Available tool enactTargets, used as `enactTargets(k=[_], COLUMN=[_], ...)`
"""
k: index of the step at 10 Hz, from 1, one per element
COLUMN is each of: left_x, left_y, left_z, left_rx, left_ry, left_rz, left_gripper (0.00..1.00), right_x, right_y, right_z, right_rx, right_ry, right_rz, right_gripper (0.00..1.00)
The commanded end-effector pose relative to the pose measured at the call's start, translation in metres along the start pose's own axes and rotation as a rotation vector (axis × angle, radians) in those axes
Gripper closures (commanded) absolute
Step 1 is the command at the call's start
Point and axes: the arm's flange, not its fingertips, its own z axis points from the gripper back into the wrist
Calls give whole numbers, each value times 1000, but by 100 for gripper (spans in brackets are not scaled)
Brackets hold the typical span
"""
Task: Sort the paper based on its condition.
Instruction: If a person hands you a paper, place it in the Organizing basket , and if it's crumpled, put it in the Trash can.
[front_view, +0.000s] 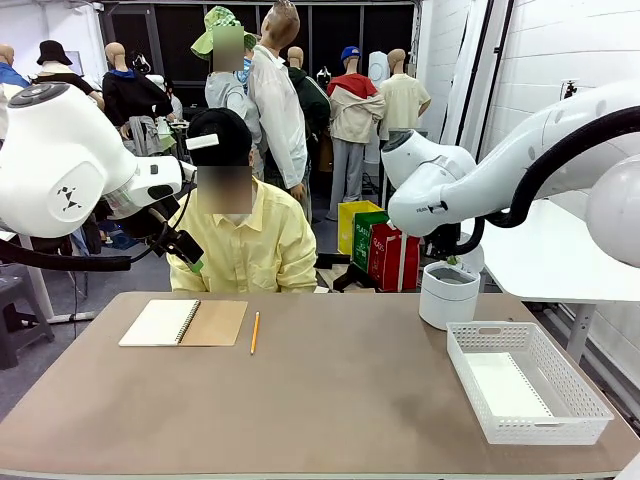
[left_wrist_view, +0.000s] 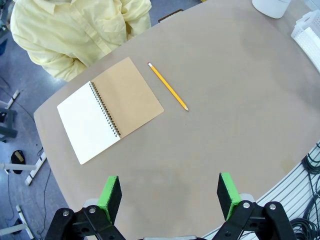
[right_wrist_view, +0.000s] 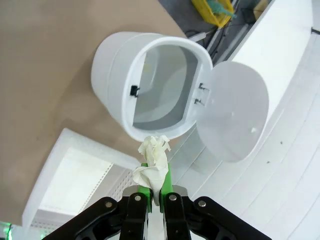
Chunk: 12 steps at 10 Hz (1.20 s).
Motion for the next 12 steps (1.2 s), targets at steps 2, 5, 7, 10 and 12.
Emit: enactTargets(k=[2, 5, 7, 10, 12], left_x=[0, 0, 0, 0, 0], left_y=[2, 2, 2, 2, 2], left_z=[-1, -1, -1, -1, -1], left_rx=[2, 2, 2, 2, 2], left_ry=[-11, -11, -11, -11, -11], left_rz=[-8, -8, -8, -8, -8], left_gripper=[0, 0, 0, 0, 0], right_x=[14, 23, 24, 27, 30], right_y=[-12, -17, -22, -26, -28], right_z=[-18, -37, -45, -59, -65], right_rx=[-16, -28, -16, -7, -5], right_ry=[-63, -66, -66, -64, -62], right_rz=[9, -8, -15, -24, -31], right_gripper=[100, 100, 100, 100, 100])
